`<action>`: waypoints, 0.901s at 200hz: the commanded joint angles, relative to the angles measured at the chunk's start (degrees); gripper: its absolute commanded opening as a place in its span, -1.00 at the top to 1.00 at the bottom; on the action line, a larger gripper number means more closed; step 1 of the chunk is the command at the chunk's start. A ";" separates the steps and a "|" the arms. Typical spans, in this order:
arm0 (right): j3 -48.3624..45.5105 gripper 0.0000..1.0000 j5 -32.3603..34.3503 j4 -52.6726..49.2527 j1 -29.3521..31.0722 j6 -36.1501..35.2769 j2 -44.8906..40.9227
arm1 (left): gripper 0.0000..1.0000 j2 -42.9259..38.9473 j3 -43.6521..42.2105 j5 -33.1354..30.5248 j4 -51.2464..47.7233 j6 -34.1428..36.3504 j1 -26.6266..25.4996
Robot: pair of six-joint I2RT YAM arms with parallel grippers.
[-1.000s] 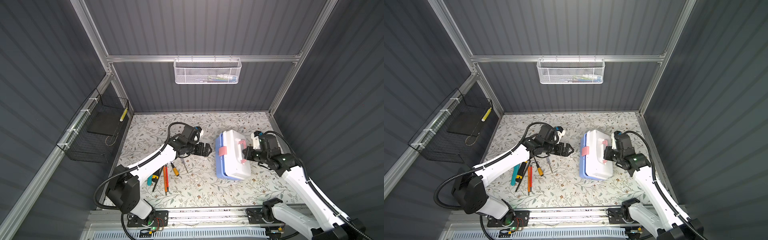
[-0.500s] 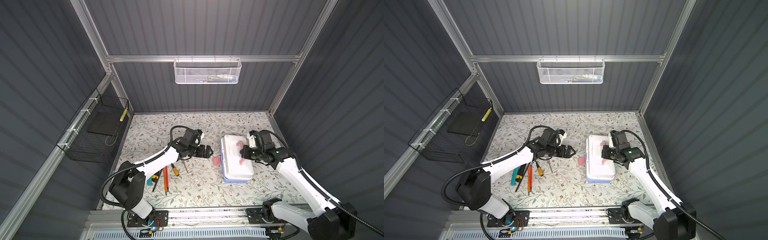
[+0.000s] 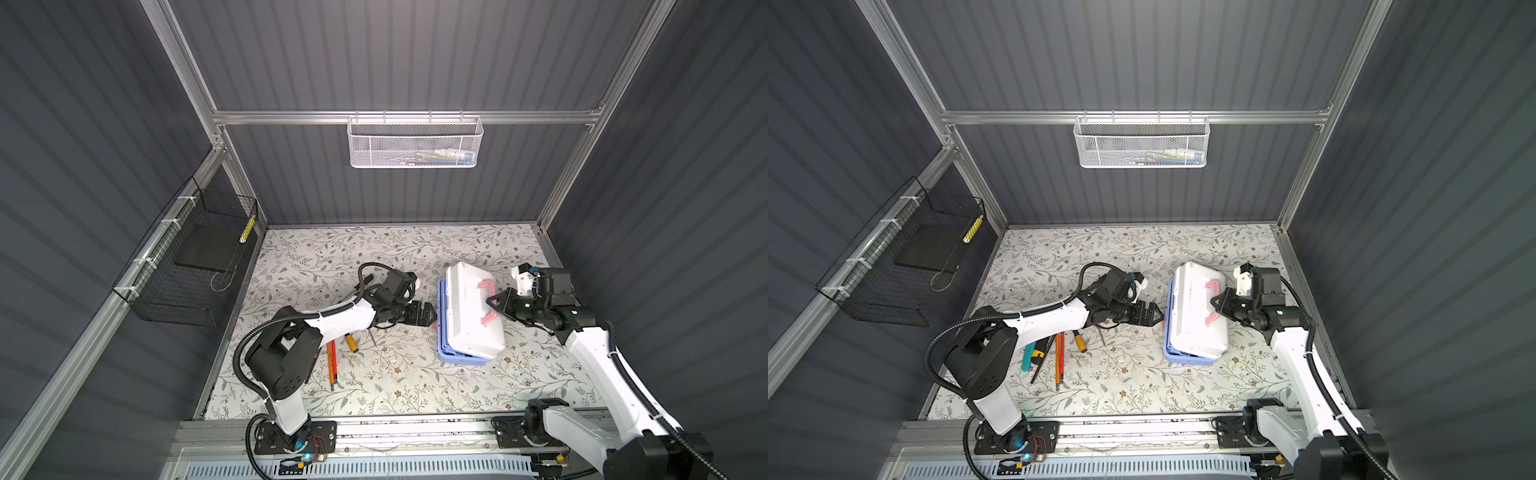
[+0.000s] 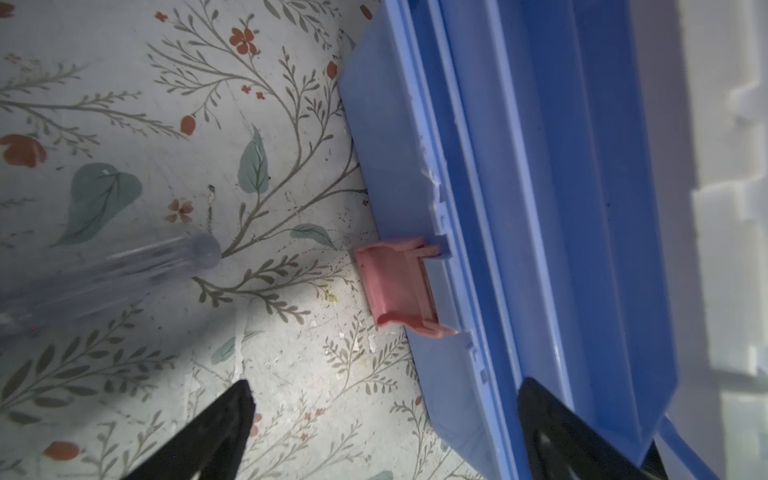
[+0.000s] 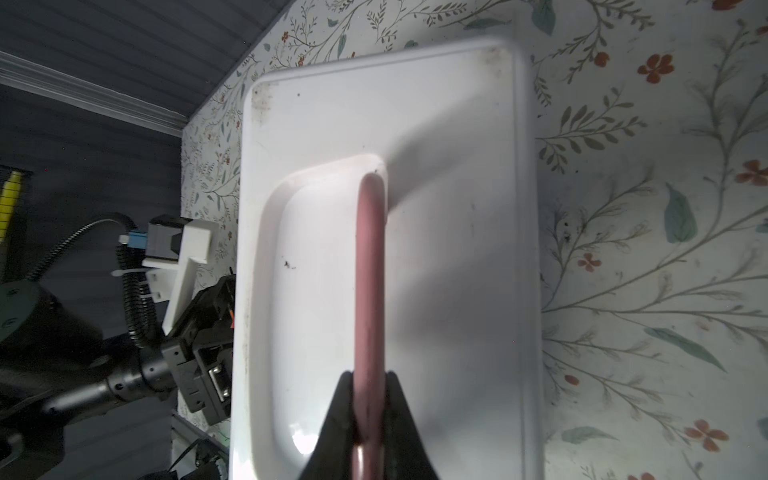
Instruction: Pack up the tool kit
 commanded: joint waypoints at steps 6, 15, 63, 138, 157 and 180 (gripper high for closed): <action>-3.36 1.00 -11.90 6.20 -4.35 3.30 -2.50 | -0.99 1.08 0.94 1.41 1.98 -0.66 -0.09; -4.16 1.00 -12.74 6.25 -5.52 3.18 -2.90 | -0.99 1.55 1.03 1.42 1.85 -0.66 -0.22; -7.17 1.00 -20.82 11.08 -10.67 6.21 -4.10 | -0.99 3.58 2.21 1.02 1.85 -0.23 -0.44; -9.65 1.00 -28.56 14.41 -17.50 8.84 -3.64 | -0.99 4.80 2.54 1.42 3.05 0.22 -1.01; -10.16 1.00 -28.31 14.53 -17.58 8.79 -3.79 | -0.99 5.42 2.74 1.53 3.09 0.46 -1.14; -10.25 1.00 -28.12 14.18 -17.64 8.41 -3.82 | -0.99 6.34 2.78 1.68 3.50 0.55 -1.27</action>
